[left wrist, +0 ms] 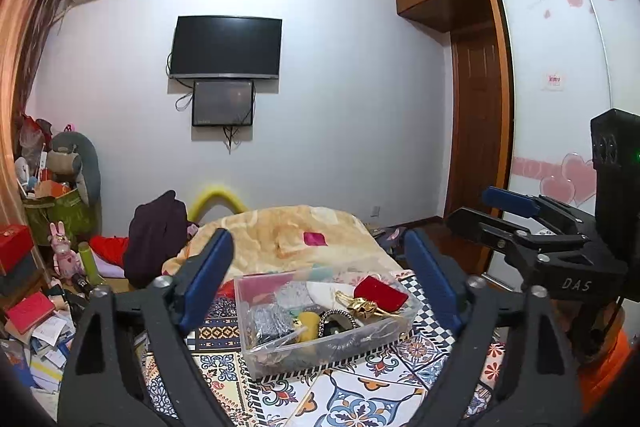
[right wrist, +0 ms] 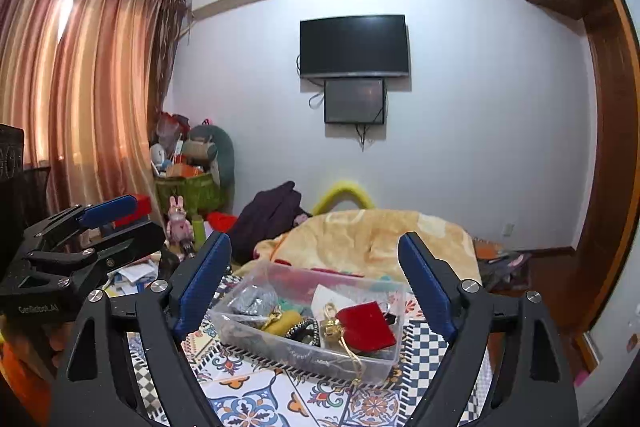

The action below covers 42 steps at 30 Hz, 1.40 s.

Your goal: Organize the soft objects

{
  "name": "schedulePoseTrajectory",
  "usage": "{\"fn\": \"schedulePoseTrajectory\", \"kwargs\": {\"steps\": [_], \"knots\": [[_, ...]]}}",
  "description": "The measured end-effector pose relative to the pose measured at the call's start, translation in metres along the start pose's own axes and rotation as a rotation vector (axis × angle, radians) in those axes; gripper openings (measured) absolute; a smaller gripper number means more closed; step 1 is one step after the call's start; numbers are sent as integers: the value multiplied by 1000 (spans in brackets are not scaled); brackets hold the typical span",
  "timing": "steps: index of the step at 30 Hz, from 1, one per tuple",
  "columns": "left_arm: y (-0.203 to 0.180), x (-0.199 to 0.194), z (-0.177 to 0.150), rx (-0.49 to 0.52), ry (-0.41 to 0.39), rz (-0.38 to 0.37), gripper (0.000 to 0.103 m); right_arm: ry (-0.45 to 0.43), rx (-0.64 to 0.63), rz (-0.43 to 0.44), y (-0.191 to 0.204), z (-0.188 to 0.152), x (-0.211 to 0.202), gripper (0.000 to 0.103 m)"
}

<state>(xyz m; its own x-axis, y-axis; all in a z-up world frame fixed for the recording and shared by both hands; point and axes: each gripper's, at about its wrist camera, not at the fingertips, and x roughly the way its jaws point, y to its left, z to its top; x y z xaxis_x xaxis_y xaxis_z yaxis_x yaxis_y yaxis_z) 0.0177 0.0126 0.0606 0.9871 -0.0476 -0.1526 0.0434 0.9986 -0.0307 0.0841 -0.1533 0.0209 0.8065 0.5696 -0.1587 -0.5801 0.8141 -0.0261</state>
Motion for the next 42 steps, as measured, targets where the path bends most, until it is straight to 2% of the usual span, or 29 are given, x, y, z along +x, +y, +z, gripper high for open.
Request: {"fn": "schedulePoseTrajectory", "kwargs": {"steps": [1,2,3,13,42], "knots": [[-1,-3,2,-2,-8,3,100,-7,0,0,1,1,-4,92],[-2,-6,3,-5,-16,5,101,-12,1,1,0,1,-5,100],[-3,-9,5,-6,-21,4,101,-22,2,1,0,2,-7,103],[-7,-20,10,0,-38,22,103,-63,7,15,2,4,-14,103],[-11,-21,6,9,-34,20,103,-70,13,12,-2,0,-17,103]]}}
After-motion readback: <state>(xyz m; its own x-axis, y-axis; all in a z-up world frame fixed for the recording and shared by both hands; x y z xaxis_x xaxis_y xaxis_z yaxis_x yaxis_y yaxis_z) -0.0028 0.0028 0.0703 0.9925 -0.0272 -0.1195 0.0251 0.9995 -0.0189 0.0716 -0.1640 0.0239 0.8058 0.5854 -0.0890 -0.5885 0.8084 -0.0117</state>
